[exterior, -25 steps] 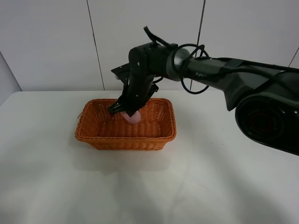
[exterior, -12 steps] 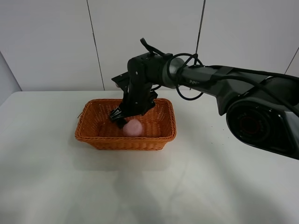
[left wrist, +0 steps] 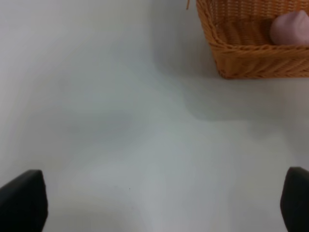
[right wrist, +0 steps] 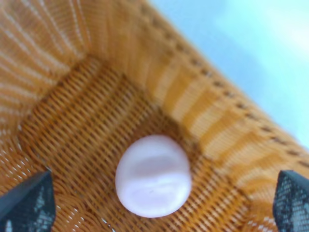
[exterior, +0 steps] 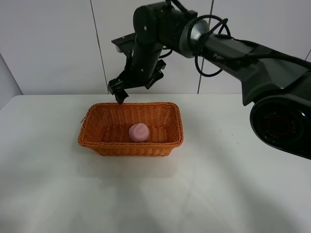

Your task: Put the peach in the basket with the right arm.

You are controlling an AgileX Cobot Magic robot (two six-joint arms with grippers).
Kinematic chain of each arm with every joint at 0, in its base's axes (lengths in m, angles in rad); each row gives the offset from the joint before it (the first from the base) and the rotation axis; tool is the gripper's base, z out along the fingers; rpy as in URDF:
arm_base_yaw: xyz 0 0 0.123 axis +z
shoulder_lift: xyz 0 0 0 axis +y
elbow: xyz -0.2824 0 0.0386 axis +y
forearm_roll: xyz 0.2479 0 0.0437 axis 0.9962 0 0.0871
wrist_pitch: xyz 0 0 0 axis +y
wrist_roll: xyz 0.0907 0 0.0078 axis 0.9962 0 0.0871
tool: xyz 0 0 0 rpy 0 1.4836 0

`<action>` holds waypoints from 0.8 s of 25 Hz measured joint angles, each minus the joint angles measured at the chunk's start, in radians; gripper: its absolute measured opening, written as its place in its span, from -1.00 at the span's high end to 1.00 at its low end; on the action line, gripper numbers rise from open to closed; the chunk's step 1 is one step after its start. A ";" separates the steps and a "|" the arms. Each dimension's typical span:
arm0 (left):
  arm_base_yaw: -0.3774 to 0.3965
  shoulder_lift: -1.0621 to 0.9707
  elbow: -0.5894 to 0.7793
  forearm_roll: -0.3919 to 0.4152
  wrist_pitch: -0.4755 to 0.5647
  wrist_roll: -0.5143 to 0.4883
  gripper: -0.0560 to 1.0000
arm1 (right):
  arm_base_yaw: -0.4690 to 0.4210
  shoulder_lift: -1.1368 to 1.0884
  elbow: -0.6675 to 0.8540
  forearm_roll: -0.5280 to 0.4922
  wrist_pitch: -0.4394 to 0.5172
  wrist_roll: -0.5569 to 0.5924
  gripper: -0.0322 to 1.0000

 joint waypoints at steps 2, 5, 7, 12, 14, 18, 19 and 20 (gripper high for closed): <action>0.000 0.000 0.000 0.000 0.000 0.000 -0.99 | 0.000 -0.022 -0.060 -0.014 0.025 0.000 -0.40; 0.000 0.000 0.000 0.000 0.000 0.000 -0.99 | 0.000 -0.037 -0.066 -0.024 0.030 0.000 -0.40; 0.000 0.000 0.000 0.000 0.000 0.000 -0.99 | 0.000 -0.037 -0.066 -0.033 0.032 0.000 -0.41; 0.000 0.000 0.000 0.000 0.000 0.000 -0.99 | -0.038 -0.036 -0.066 -0.034 0.047 0.000 -0.41; 0.000 0.000 0.000 0.000 0.000 0.000 -0.99 | -0.079 -0.036 -0.066 -0.034 0.050 0.000 -0.41; 0.000 0.000 0.000 0.000 0.000 0.000 -0.99 | -0.194 -0.036 -0.066 -0.035 0.054 0.000 -0.41; 0.000 0.000 0.000 0.000 0.000 0.000 -0.99 | -0.224 -0.036 -0.066 -0.038 0.054 0.000 -0.41; 0.000 0.000 0.000 0.000 0.000 0.000 -0.99 | -0.260 -0.036 -0.066 -0.039 0.054 0.000 -0.41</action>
